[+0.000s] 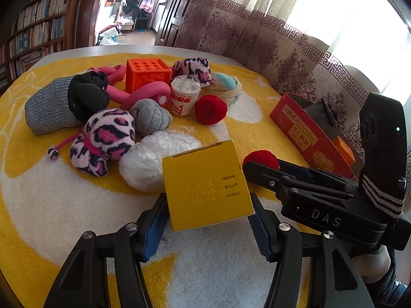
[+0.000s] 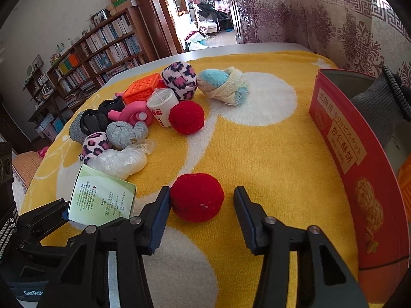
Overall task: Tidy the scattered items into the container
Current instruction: 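Grasp the yellow tea box with left tool while right tool grasps a red pompom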
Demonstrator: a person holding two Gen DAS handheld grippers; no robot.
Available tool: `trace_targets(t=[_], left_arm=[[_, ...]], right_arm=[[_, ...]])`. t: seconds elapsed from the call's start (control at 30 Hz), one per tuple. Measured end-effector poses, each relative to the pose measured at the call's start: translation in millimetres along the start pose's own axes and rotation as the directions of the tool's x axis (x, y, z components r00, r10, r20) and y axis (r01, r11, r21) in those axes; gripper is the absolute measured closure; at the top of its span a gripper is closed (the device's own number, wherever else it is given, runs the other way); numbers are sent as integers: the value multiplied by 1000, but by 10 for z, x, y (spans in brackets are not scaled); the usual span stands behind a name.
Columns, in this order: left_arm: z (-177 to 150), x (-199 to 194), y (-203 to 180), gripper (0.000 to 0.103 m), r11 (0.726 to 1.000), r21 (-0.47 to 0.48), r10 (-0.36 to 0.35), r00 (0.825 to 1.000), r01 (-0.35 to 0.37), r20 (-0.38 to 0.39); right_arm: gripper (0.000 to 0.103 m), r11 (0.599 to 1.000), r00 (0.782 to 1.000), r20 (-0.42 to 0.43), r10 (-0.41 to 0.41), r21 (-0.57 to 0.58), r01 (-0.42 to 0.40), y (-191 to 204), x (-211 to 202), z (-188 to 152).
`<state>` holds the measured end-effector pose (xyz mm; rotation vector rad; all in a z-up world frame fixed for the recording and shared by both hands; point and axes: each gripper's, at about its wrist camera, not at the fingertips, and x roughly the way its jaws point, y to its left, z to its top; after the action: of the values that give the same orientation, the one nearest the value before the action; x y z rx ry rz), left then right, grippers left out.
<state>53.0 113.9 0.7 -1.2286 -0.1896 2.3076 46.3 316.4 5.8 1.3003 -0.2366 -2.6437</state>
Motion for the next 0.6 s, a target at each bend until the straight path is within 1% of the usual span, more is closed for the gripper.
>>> trace_targets(t=[0.03, 0.07, 0.2, 0.27, 0.4, 0.6], left_arm=[[0, 0, 0, 41, 1000, -1, -1, 1000, 1, 0], [2, -1, 0, 41, 1000, 0, 1, 1000, -1, 1], [6, -44, 16, 42, 1000, -8, -2, 1000, 2, 23], [9, -61, 9, 48, 1000, -4, -16, 999, 17, 32], [6, -87, -42, 48, 1000, 16, 6, 999, -7, 49], [-16, -144, -118, 49, 999, 38, 22, 997, -25, 69]], right_arm=[[59, 1000, 1000, 2, 11, -7, -11, 14, -4, -5], [60, 1000, 1000, 1, 9, -13, -9, 25, -5, -9], [61, 1000, 1000, 23, 9, 23, -10, -43, -50, -13], [61, 998, 999, 41, 13, 62, -15, -119, -82, -15], [61, 993, 997, 75, 11, 114, -20, -216, -141, -9], [61, 993, 992, 126, -5, 119, -10, -219, -236, 3]])
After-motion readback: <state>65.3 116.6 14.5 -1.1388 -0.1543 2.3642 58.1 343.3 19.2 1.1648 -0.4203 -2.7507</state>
